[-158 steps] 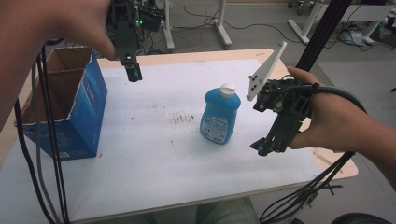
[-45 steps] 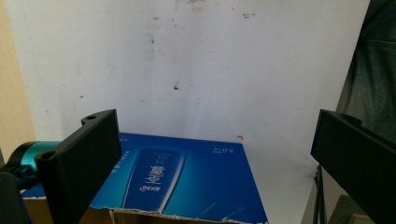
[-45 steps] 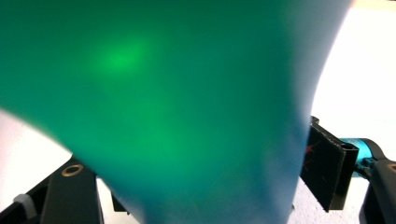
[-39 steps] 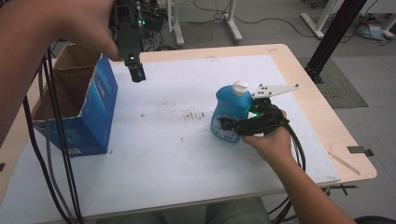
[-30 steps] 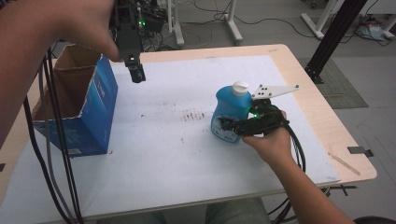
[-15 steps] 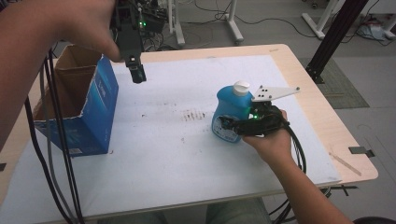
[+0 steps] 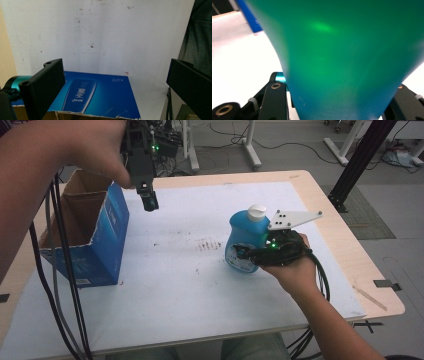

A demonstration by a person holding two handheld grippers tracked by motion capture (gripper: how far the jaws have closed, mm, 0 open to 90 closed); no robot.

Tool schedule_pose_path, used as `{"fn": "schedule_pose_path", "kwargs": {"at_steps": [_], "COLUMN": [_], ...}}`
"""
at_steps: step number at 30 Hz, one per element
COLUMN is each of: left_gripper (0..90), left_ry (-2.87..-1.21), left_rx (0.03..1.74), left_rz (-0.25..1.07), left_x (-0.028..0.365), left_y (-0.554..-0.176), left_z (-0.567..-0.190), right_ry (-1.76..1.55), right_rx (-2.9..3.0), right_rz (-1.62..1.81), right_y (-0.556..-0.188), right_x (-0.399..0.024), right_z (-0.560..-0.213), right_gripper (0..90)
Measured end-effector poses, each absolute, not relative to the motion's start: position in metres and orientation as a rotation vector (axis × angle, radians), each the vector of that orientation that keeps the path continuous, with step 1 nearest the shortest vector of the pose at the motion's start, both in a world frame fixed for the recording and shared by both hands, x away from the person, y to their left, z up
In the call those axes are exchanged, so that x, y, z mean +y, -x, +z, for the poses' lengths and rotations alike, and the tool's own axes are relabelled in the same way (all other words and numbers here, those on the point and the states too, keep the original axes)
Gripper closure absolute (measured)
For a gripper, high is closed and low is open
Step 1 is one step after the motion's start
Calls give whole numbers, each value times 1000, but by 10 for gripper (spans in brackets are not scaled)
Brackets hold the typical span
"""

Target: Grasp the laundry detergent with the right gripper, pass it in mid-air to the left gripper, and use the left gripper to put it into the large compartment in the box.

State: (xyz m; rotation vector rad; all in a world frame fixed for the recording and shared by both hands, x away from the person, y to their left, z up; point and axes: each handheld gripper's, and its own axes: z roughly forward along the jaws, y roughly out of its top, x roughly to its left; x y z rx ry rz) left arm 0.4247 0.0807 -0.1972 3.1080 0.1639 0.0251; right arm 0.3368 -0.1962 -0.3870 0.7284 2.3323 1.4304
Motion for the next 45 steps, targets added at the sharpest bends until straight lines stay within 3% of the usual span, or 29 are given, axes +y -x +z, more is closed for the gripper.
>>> {"fn": "schedule_pose_path", "kwargs": {"at_steps": [22,45], "left_gripper": [17,17], "left_ry": [-3092,-3034], "left_rx": [5,-64], "left_rz": [-59,-116], "left_x": [61,46], "left_y": [-380,-352], "left_z": [-195,-200], "right_ry": [-463,-239], "right_rx": [2571,2699], "right_rz": [1461,1506], "right_y": [-328,-322], "right_x": [-148,-97], "right_z": [-329,-315], "right_gripper": [463,463]}}
